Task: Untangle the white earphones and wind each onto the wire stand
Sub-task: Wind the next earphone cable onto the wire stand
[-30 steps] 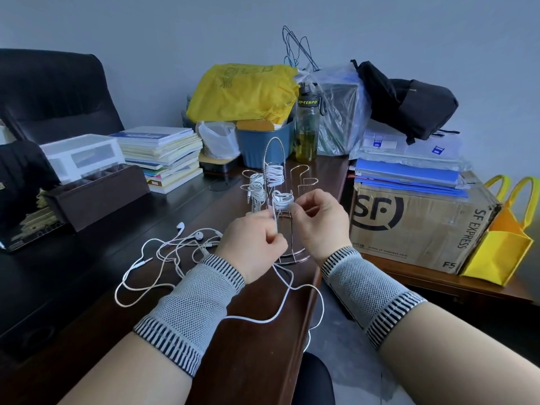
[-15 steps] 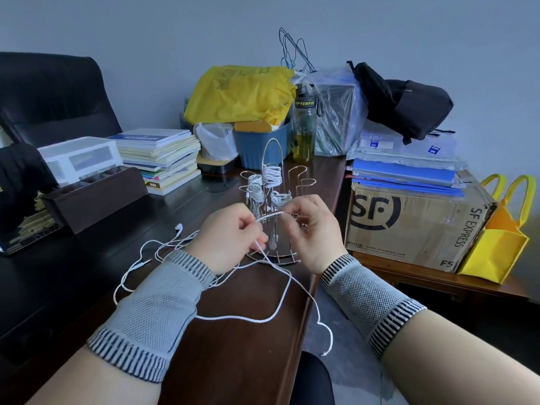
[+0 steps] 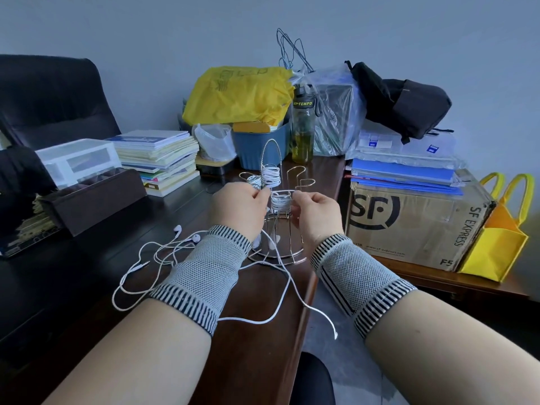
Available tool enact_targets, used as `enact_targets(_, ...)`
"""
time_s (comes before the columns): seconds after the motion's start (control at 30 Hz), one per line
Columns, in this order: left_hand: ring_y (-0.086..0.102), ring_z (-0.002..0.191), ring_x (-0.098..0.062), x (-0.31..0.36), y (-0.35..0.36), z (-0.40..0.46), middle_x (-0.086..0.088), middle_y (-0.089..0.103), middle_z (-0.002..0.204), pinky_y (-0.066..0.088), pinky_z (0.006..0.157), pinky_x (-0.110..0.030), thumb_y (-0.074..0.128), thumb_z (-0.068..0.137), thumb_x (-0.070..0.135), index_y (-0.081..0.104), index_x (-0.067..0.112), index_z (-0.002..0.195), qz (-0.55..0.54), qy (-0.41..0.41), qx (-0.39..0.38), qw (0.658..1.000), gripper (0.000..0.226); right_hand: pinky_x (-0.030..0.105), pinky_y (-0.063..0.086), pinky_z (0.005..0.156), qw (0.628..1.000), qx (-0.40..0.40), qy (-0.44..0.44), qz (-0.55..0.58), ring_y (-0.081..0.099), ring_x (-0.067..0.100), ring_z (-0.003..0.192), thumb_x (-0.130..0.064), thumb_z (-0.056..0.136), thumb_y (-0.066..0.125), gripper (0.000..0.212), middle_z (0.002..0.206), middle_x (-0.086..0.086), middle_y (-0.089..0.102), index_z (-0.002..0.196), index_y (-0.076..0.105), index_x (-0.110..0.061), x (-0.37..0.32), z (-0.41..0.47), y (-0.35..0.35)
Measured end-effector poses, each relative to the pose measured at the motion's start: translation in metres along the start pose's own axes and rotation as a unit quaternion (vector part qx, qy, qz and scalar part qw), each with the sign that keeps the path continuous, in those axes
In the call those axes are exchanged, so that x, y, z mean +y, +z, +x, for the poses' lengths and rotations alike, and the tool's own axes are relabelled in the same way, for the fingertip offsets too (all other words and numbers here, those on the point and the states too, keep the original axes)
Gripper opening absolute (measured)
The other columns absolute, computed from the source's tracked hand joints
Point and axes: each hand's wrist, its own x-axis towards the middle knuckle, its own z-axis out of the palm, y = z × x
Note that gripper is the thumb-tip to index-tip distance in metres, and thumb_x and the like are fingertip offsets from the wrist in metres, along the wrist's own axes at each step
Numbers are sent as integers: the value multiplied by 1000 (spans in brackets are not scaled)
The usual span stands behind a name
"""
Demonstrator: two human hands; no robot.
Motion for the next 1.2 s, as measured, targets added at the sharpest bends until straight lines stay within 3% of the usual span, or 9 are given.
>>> enact_targets(0.2,56,62,-22,-5,6,-3,0,54,56,44,56,-28,47,97,36,51,11,54,60,29,-5,998,50,35,43,60,998,18,49,-47,54,22,59,-28,63,67,31,54,4,59,36,57,-16,-10,8,3)
enact_targets(0.3,48,64,-25,-8,7,-10,-2,45,57,31,56,-31,47,96,29,39,15,55,42,48,-30,998,44,34,45,59,997,7,45,-67,56,22,58,-26,70,72,34,57,5,62,40,59,-15,-13,8,0)
enact_targets(0.47,50,70,-22,-13,8,-20,-2,52,64,33,58,-31,51,95,27,49,12,64,5,55,-58,997,35,38,52,66,999,-12,2,-40,60,18,60,-18,76,72,23,57,1,67,55,62,-17,-6,6,-5)
enact_targets(0.6,51,79,-19,-18,10,-26,5,56,80,37,69,-27,59,90,24,57,18,79,3,90,-77,993,13,34,52,73,978,-10,-143,-153,58,11,64,-12,78,68,21,68,-5,65,63,60,-24,1,-2,-13)
enact_targets(0.73,52,86,-21,-18,9,-32,8,49,88,33,70,-27,58,88,16,52,23,87,33,126,-77,988,9,19,48,76,896,-92,-347,-263,53,-3,78,2,82,62,31,88,-10,53,82,67,-29,14,-17,-19)
enact_targets(0.83,58,92,-22,-19,7,-35,4,61,97,45,79,-31,58,89,13,62,20,100,33,144,-72,986,14,19,46,80,868,-114,-384,-294,55,8,87,6,79,61,31,91,-10,47,95,73,-18,21,-16,-18)
enact_targets(0.93,63,91,-21,-23,6,-35,2,70,96,50,82,-34,58,89,12,70,21,100,1,148,-52,988,18,31,51,82,869,-114,-377,-298,55,16,91,0,78,70,22,90,-13,44,91,74,-17,20,-12,-18)
enact_targets(1.07,63,79,-8,-22,-1,-34,9,73,83,41,65,-11,61,89,16,72,27,91,-53,92,-73,992,16,31,49,85,880,-90,-365,-291,55,18,94,-17,78,79,11,91,-9,48,88,73,-17,22,-12,-21)
enact_targets(1.2,62,77,-13,-31,-7,-31,11,68,79,47,70,-26,62,88,19,64,31,75,-20,68,-124,990,18,24,46,82,912,-55,-323,-247,56,12,92,-18,82,74,12,90,-15,47,80,65,-26,23,-13,-25)
